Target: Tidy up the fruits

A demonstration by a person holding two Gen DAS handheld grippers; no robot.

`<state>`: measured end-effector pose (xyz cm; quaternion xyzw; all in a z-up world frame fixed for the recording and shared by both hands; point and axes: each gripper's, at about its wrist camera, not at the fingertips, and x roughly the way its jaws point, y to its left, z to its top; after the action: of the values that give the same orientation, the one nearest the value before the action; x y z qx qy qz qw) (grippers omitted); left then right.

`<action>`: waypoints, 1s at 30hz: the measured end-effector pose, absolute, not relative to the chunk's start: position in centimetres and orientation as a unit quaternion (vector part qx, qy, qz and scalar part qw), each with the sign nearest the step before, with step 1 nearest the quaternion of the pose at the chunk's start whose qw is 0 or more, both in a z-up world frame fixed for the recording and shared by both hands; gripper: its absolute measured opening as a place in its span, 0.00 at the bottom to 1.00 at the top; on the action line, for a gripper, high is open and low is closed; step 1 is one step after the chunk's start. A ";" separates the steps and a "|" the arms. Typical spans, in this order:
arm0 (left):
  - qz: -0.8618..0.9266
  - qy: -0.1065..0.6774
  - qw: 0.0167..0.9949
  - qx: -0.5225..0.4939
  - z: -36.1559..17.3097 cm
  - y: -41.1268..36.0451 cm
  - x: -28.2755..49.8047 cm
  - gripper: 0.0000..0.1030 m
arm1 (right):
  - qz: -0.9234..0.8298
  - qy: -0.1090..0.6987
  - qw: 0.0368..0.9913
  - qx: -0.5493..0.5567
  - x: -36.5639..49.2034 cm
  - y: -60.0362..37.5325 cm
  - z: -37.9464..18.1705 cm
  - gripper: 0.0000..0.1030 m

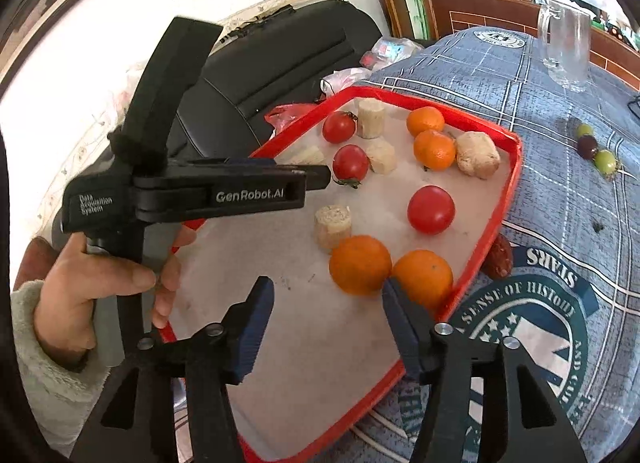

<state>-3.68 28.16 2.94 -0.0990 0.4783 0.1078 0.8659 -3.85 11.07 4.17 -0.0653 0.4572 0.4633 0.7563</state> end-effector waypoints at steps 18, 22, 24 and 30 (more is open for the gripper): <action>0.168 0.422 0.889 -0.061 6.0 26.9 -8.3 0.82 | 0.454 0.424 0.781 -0.061 -7.0 7.7 6.8 0.79; 0.187 0.417 0.889 -0.040 6.2 26.3 -9.2 0.82 | 0.450 0.413 0.789 -0.067 -7.5 6.9 7.3 0.81; 0.195 0.413 0.889 -0.031 6.3 25.8 -9.6 0.82 | 0.447 0.413 0.791 -0.065 -7.7 6.6 7.3 0.81; 0.211 0.413 0.886 -0.009 6.7 24.4 -10.4 0.82 | 0.439 0.404 0.800 -0.065 -8.1 5.7 7.7 0.83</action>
<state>-10.37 24.40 6.67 -0.0090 0.4129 0.2110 0.8860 -8.08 5.74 7.74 -0.0645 0.4044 0.4392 0.7997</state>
